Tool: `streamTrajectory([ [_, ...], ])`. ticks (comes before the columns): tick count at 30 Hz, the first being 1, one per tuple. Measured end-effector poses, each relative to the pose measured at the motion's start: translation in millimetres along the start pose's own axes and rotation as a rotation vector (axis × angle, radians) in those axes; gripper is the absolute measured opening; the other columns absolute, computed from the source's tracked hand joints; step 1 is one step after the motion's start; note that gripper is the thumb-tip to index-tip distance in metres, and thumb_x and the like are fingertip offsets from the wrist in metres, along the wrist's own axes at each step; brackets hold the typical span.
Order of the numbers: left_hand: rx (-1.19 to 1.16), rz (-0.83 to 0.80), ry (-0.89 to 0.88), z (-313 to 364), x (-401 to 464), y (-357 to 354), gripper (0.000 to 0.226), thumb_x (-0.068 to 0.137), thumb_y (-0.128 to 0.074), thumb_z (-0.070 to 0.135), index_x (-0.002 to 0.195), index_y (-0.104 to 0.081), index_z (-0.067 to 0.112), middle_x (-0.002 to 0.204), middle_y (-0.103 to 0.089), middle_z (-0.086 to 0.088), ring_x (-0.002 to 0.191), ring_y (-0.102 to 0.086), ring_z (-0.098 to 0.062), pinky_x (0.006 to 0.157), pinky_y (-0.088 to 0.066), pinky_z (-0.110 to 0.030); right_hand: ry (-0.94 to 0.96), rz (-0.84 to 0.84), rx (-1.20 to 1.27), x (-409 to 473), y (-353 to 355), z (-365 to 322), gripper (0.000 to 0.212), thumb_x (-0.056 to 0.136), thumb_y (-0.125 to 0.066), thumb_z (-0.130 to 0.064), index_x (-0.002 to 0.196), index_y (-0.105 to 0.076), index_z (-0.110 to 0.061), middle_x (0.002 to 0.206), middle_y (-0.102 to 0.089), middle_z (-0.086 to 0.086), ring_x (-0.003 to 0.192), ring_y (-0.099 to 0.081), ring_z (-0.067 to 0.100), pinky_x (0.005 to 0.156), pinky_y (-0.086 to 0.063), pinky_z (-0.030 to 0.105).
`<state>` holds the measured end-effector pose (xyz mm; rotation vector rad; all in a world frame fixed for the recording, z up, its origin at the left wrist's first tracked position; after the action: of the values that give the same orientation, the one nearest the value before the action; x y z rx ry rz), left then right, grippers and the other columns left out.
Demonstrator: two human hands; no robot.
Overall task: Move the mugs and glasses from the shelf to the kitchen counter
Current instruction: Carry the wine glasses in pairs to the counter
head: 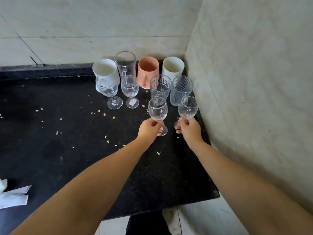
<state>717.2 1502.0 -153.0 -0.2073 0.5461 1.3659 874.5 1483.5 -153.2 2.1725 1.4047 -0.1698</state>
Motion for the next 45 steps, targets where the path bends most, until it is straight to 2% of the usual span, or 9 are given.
streamTrajectory([
  [7,0.081,0.029,-0.025,-5.3,8.7,-12.6,0.017,0.093,-0.057,0.021,0.096,-0.069,0.01,0.086,-0.07,-0.003,0.085,-0.067,-0.016,0.082,-0.052,-0.029,0.008,0.021,0.025,6.3,-4.9,13.1,0.019,0.097,-0.046,-0.011,0.105,-0.06,-0.003,0.085,-0.065,0.001,0.078,-0.064,0.011,0.078,-0.055,0.029],
  [16,0.097,0.037,-0.023,-12.3,15.8,-19.5,0.011,0.091,-0.055,0.014,0.088,-0.065,0.015,0.092,-0.072,-0.011,0.096,-0.067,-0.029,0.085,-0.054,-0.038,-0.016,0.008,0.109,12.8,-6.1,22.0,0.02,0.096,-0.048,-0.008,0.109,-0.062,-0.001,0.08,-0.063,-0.011,0.093,-0.067,0.024,0.094,-0.054,0.046],
  [21,0.119,0.059,-0.04,-13.9,23.9,-20.0,0.015,0.091,-0.053,0.014,0.099,-0.066,0.011,0.095,-0.071,-0.009,0.095,-0.067,-0.024,0.085,-0.053,-0.036,-0.017,-0.013,0.116,16.7,-8.0,19.8,0.016,0.096,-0.046,-0.007,0.102,-0.061,-0.007,0.08,-0.062,-0.012,0.096,-0.067,0.025,0.096,-0.053,0.047],
  [26,0.126,0.068,-0.048,-16.0,27.3,-20.6,0.016,0.092,-0.053,0.018,0.099,-0.065,0.009,0.096,-0.071,-0.009,0.094,-0.065,-0.021,0.078,-0.05,-0.027,-0.037,-0.026,0.111,20.0,-8.1,22.1,0.023,0.097,-0.047,-0.011,0.112,-0.061,-0.001,0.081,-0.062,-0.011,0.096,-0.067,0.023,0.097,-0.052,0.046],
  [29,0.127,0.052,-0.053,-15.5,27.6,-20.4,0.018,0.092,-0.054,0.02,0.102,-0.065,0.01,0.097,-0.071,-0.009,0.095,-0.066,-0.023,0.085,-0.054,-0.034,-0.058,-0.048,0.099,19.7,-8.3,20.5,0.026,0.097,-0.048,-0.014,0.119,-0.058,-0.003,0.083,-0.061,-0.013,0.095,-0.066,0.019,0.098,-0.052,0.043],
  [32,0.171,0.035,-0.068,-13.1,22.4,-16.7,0.019,0.093,-0.054,0.019,0.11,-0.061,0.014,0.098,-0.068,-0.007,0.093,-0.066,-0.023,0.084,-0.053,-0.033,-0.069,-0.045,0.102,15.9,-6.6,16.8,0.031,0.096,-0.05,-0.01,0.126,-0.053,-0.006,0.102,-0.065,0.0,0.102,-0.065,0.018,0.09,-0.055,0.034],
  [36,0.31,0.09,-0.156,-9.6,14.9,-3.1,0.034,0.093,-0.056,0.02,0.126,-0.054,0.018,0.124,-0.052,0.0,0.077,-0.059,-0.008,0.082,-0.05,-0.027,-0.05,-0.062,0.054,6.3,1.6,16.6,0.04,0.094,-0.052,-0.005,0.133,-0.046,-0.012,0.127,-0.058,0.008,0.106,-0.062,0.02,0.079,-0.054,0.024],
  [41,0.456,0.122,-0.2,7.2,1.5,19.6,0.036,0.093,-0.053,0.016,0.129,-0.053,0.015,0.131,-0.047,-0.004,0.079,-0.053,-0.011,0.082,-0.047,-0.027,-0.056,-0.07,-0.12,-10.0,16.5,11.9,0.05,0.093,-0.05,-0.002,0.139,-0.041,-0.015,0.139,-0.047,0.005,0.101,-0.054,0.016,0.095,-0.053,0.043],
  [45,0.478,0.147,-0.237,28.2,-14.9,35.4,0.036,0.092,-0.051,0.013,0.127,-0.055,0.014,0.129,-0.05,-0.007,0.091,-0.058,-0.019,0.089,-0.048,-0.032,-0.081,-0.032,-0.251,-28.4,28.9,-2.2,0.058,0.092,-0.054,-0.01,0.146,-0.033,-0.011,0.148,-0.04,0.01,0.122,-0.051,0.027,0.1,-0.05,0.046],
])
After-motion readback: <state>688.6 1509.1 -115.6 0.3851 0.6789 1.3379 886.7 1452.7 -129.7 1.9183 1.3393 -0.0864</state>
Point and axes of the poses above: each hand's wrist, its own x-axis towards the middle knuckle, its own y-axis out of the back of the hand, z = x × y, the point moved 3 cm from there along x, towards the middle knuckle
